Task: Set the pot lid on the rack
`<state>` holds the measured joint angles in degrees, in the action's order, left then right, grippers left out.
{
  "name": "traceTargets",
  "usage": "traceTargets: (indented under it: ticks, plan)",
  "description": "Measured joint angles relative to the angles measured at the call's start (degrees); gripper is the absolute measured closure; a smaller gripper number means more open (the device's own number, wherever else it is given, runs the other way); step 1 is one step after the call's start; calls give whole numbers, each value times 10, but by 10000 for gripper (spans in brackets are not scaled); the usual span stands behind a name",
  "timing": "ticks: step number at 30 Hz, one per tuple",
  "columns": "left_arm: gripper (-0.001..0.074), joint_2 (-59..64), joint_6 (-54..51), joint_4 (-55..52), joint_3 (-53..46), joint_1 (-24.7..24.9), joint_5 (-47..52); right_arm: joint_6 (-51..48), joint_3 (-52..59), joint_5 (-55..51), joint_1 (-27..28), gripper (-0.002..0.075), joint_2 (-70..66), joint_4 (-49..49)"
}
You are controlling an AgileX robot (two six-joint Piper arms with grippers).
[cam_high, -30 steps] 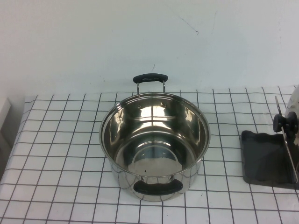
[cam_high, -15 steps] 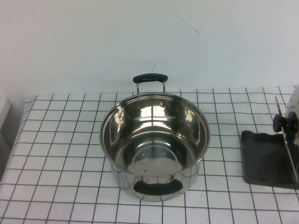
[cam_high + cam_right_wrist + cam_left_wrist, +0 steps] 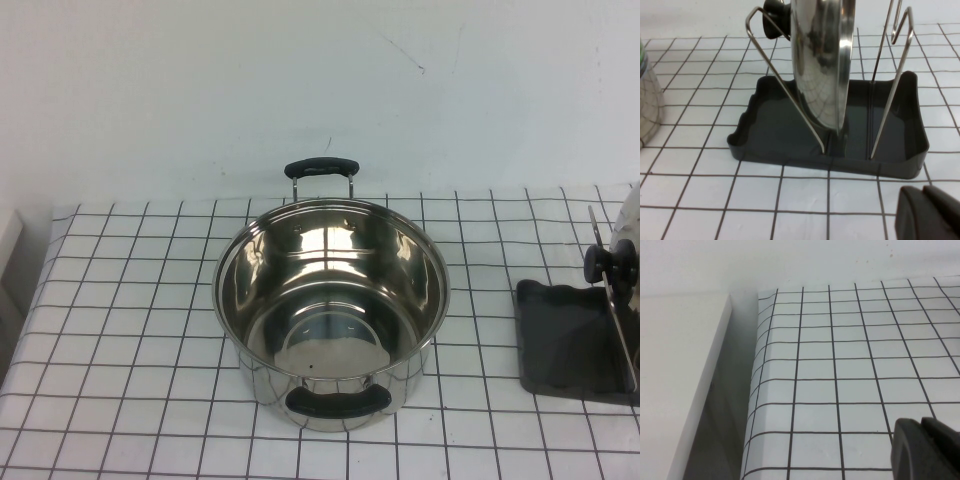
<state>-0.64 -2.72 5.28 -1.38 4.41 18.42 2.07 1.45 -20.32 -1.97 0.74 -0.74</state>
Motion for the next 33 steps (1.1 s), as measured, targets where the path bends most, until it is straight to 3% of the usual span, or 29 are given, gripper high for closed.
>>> traceTargets:
  ticks: [9, 18, 33]
  plan:
    - [737, 0, 0, 0, 0, 0, 0, 0, 0, 0, 0, 729, 0, 1]
    - [737, 0, 0, 0, 0, 0, 0, 0, 0, 0, 0, 729, 0, 97]
    - [737, 0, -1, 0, 0, 0, 0, 0, 0, 0, 0, 729, 0, 103]
